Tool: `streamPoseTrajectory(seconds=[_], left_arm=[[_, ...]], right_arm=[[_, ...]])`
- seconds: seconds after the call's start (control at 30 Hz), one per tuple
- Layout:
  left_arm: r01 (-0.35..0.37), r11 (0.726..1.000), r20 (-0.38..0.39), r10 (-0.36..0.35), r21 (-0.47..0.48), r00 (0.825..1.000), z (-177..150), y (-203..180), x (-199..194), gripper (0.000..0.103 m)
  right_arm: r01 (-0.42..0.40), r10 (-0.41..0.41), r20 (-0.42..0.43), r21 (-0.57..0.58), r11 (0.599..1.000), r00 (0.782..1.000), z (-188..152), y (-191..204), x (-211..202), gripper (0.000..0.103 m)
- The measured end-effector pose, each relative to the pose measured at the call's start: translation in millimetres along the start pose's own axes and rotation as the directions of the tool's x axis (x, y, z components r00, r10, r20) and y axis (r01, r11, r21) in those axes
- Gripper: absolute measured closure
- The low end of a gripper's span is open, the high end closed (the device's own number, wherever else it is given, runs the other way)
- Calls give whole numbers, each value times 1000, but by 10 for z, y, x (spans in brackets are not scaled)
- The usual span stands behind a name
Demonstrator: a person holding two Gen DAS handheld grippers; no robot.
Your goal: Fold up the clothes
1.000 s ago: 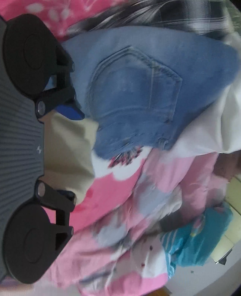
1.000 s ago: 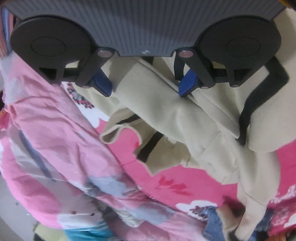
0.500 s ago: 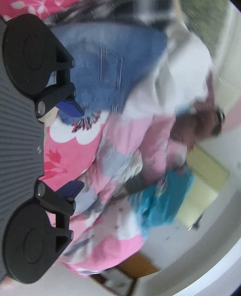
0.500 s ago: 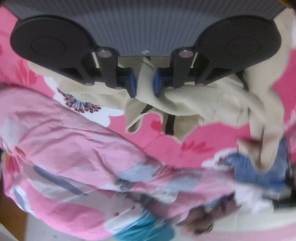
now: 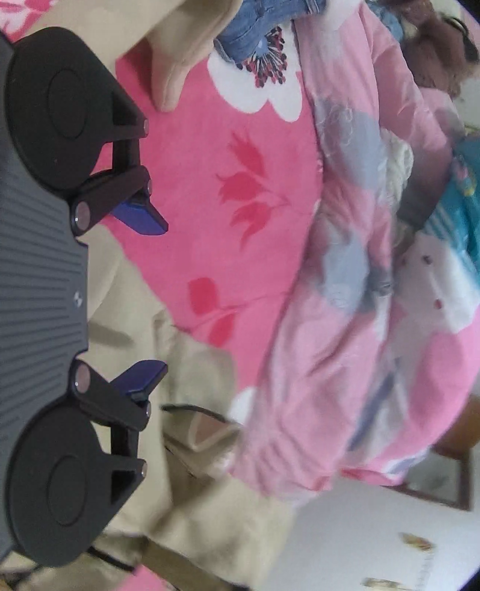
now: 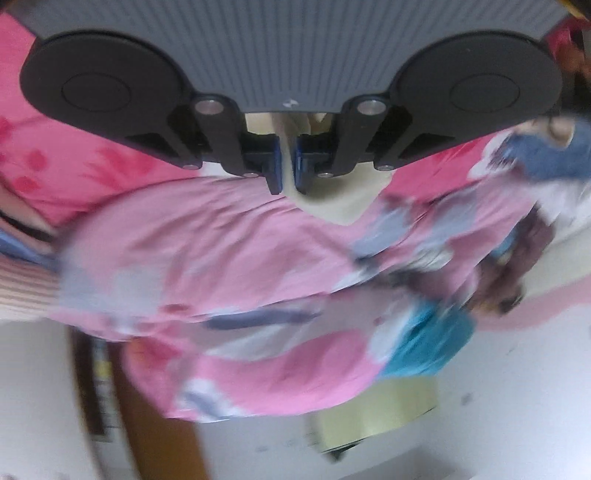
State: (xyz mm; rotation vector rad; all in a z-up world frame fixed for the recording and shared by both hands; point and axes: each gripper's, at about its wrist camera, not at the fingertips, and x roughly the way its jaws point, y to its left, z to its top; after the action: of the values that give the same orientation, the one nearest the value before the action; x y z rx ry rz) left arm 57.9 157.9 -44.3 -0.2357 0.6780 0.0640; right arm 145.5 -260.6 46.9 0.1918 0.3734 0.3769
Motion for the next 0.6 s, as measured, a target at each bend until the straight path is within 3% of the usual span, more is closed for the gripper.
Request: streamPoseTrajectory(seconds=[0.13,0.3,0.37,0.47,0.6], left_arm=[[-42,999,-22,42,9,999,-46,-3,79,28],[-107,994,-47,106,-15,993,-29,95,144,28],[-126,992,-55,125,-17,991,-18,117,170,28],[-148,989,-66,147,-12,987,-23,127,201,28],[-156,988,-87,154,-12,984,-3,141,218,28]], right_arm=[[135,-141,57,93,987,988,90,-620,-190,97],[280,-312,103,249,927,944,79,-1452,-375,98],[320,-359,82,303,898,930,-19,-1720,-355,98],[386,-415,5,357,850,910,-242,-2045,-226,98],[478,-432,-204,386,789,878,-618,-2322,64,94]])
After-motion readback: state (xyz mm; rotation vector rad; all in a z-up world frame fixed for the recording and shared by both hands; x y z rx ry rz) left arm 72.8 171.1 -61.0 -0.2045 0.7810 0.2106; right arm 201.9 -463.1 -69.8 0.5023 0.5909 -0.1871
